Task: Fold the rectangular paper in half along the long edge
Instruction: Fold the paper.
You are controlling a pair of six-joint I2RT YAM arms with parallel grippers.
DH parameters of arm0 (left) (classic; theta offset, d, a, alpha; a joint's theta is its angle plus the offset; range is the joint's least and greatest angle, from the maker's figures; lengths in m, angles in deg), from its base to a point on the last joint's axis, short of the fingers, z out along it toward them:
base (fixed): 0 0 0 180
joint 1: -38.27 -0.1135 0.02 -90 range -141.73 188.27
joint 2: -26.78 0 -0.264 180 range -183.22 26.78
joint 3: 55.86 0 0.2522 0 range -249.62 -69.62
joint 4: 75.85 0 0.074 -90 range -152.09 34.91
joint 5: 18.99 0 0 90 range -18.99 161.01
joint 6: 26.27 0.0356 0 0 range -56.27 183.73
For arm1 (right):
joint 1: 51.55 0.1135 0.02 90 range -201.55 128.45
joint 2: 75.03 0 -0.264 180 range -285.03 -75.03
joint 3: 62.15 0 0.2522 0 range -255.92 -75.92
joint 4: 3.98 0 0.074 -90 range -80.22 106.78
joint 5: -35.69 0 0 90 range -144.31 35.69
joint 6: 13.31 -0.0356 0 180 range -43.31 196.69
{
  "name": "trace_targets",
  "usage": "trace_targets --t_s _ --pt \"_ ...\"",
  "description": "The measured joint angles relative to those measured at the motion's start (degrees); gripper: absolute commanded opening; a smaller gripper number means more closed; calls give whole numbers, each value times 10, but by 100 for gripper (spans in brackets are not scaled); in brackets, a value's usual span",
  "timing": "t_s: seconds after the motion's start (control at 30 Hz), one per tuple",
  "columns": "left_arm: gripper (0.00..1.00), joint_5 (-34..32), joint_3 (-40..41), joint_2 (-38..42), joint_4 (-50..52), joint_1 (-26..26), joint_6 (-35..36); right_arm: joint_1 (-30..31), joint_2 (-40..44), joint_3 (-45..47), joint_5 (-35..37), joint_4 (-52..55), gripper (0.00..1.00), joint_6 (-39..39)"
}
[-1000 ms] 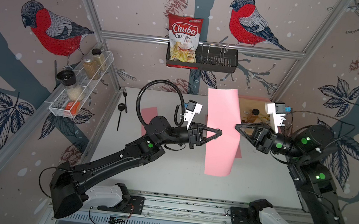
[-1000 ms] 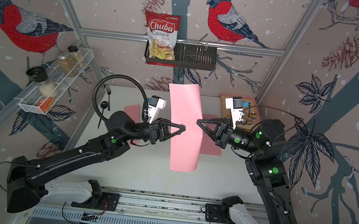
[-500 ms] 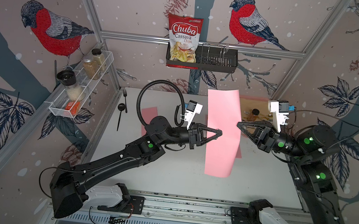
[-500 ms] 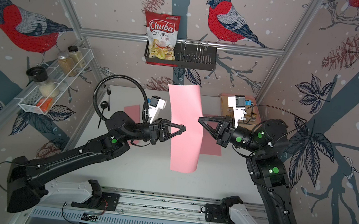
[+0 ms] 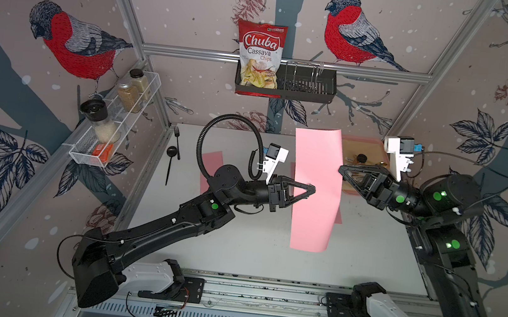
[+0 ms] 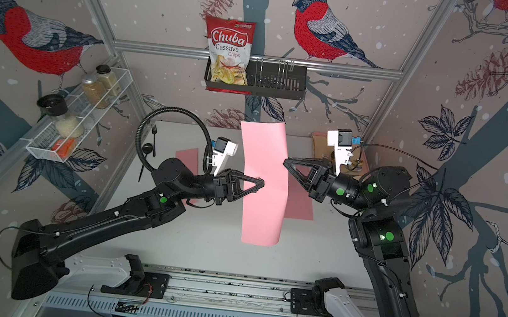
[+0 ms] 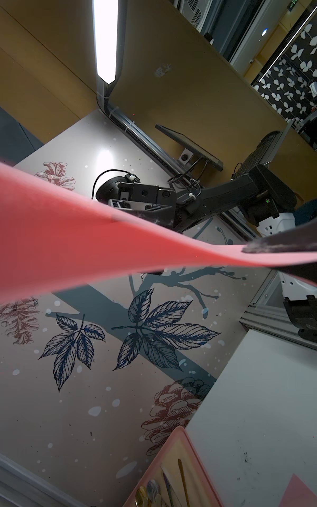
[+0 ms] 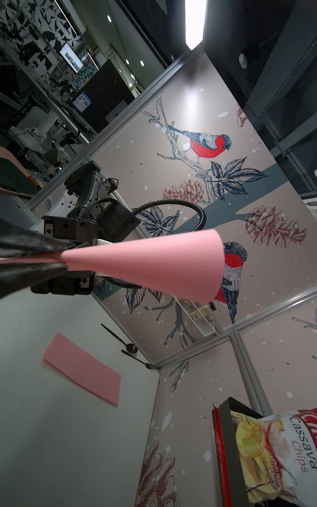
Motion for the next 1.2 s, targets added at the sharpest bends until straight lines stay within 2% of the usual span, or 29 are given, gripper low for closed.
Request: trace_targets --t_s 0.1,0.2,0.23,0.33,0.4,0.5,0.53,0.6,0.63,0.73,0.77,0.8,0.87,0.9,1.0,1.03,1.1,1.17,1.2 --pt "0 -2 0 0 -1 1 0 -2 -2 -2 -4 -5 14 -2" --pt "0 0 0 0 -1 2 0 -9 -6 -6 -4 -13 4 -2" --pt "0 0 0 0 -1 2 0 -11 -7 -6 -3 -16 3 -3" --pt "0 -1 0 -1 -1 2 0 -13 -11 -6 -4 -20 14 -5" --pt "0 0 0 -1 -1 3 0 -16 -12 -8 -3 -23 14 -5" --pt "0 0 0 -2 -1 4 0 -18 -14 -9 -2 -33 5 -6" --pt "0 -1 0 -2 -1 5 0 -18 -16 -9 -2 -35 7 -8" --pt "0 -1 0 -2 -2 5 0 -18 -18 -9 -2 -38 16 -15" --pt "0 0 0 -3 -2 6 0 -19 -19 -9 -2 -38 17 -16" --pt "0 0 0 -5 -2 6 -1 -19 -23 -9 -2 -51 3 -19" --pt "0 0 0 -5 -2 6 -1 -19 -24 -9 -2 -55 2 -21" --pt "0 0 0 -5 -2 7 -2 -19 -24 -9 -2 -56 3 -29" --pt "0 0 0 -5 -2 7 -2 -19 -26 -9 -2 -60 13 -29" --pt "0 0 0 -5 -2 7 -2 -19 -26 -9 -2 -62 13 -30" --pt "0 0 0 -5 -2 7 -2 -19 -31 -9 -1 -73 3 -30" --pt "0 0 0 -5 -2 8 -2 -19 -31 -9 -1 -74 4 -33" --pt "0 0 0 -5 -2 8 -2 -19 -34 -9 0 -77 12 -33" --pt "0 1 0 -5 -2 8 -2 -19 -37 -9 2 -85 13 -33" --pt "0 0 0 -5 -2 8 -2 -19 -38 -9 3 -86 10 -33"
